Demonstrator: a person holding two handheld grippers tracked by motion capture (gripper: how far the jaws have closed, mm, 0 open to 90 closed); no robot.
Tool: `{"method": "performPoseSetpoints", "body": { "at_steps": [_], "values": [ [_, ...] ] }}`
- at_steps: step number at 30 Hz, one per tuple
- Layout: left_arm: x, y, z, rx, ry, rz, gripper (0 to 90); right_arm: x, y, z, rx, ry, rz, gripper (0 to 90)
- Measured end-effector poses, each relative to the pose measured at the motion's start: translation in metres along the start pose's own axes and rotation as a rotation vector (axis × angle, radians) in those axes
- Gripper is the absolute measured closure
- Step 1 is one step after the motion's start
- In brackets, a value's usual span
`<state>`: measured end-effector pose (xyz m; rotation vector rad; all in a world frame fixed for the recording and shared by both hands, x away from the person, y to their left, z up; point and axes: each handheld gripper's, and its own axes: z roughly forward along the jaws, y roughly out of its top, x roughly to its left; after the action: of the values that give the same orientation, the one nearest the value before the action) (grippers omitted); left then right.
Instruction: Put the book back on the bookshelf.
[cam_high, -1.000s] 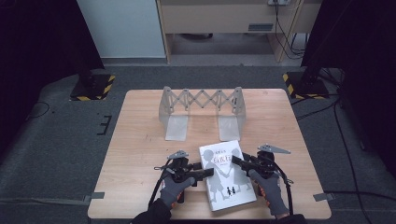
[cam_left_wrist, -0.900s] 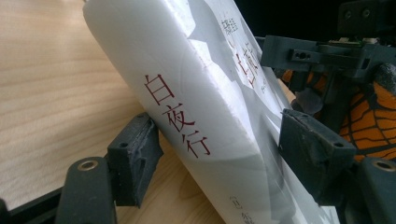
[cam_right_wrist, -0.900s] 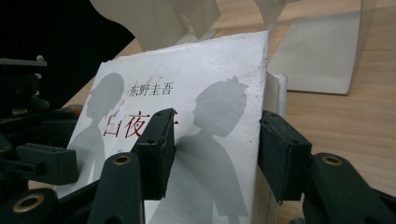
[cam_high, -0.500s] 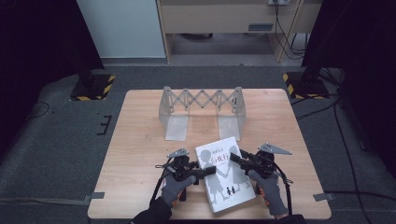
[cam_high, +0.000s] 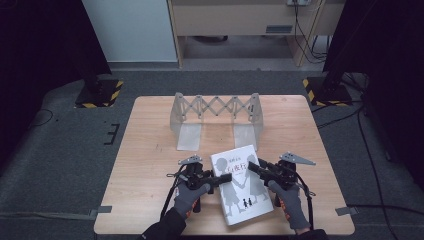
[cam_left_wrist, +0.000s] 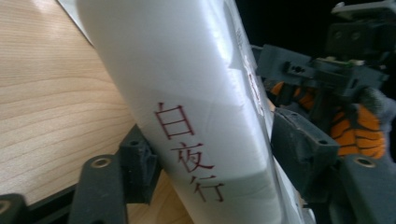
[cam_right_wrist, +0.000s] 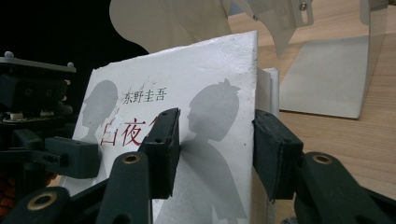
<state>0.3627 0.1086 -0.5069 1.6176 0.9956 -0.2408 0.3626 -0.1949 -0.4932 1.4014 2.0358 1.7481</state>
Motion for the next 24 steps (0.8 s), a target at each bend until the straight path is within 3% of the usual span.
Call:
{"method": "performPoseSetpoints", "body": {
  "at_steps": [3, 5, 8, 10, 11, 12, 14, 16, 24],
  "values": [
    [-0.003, 0.003, -0.002, -0.003, 0.002, 0.019, 38.9, -0.001, 0.001, -0.001, 0.004, 0.01, 0.002, 49.2],
    [-0.005, 0.005, -0.005, -0.017, 0.004, 0.027, 39.6, -0.002, 0.001, -0.003, -0.004, -0.007, -0.018, 47.4],
    [-0.008, 0.01, -0.01, -0.043, 0.02, 0.048, 41.1, -0.009, 0.003, -0.01, -0.024, -0.04, -0.007, 45.0],
    [-0.008, 0.014, -0.015, -0.06, 0.028, 0.06, 42.3, -0.016, 0.003, -0.014, -0.025, -0.08, -0.003, 40.9],
    [-0.009, 0.015, -0.017, -0.072, 0.028, 0.057, 44.0, -0.022, 0.003, -0.016, -0.012, -0.143, -0.02, 38.1],
    [-0.009, 0.018, -0.02, -0.078, 0.028, 0.063, 44.0, -0.022, 0.003, -0.016, -0.012, -0.143, -0.02, 38.1],
    [-0.012, 0.022, -0.024, -0.09, 0.037, 0.083, 45.3, -0.027, 0.002, -0.018, -0.003, -0.192, -0.042, 34.8],
    [-0.014, 0.026, -0.026, -0.106, 0.041, 0.098, 47.4, -0.032, 0.001, -0.019, 0.027, -0.278, -0.093, 32.4],
    [-0.023, 0.041, -0.033, -0.176, 0.079, 0.177, 50.2, -0.039, -0.002, -0.018, 0.072, -0.359, -0.152, 30.3]
  ]
}}
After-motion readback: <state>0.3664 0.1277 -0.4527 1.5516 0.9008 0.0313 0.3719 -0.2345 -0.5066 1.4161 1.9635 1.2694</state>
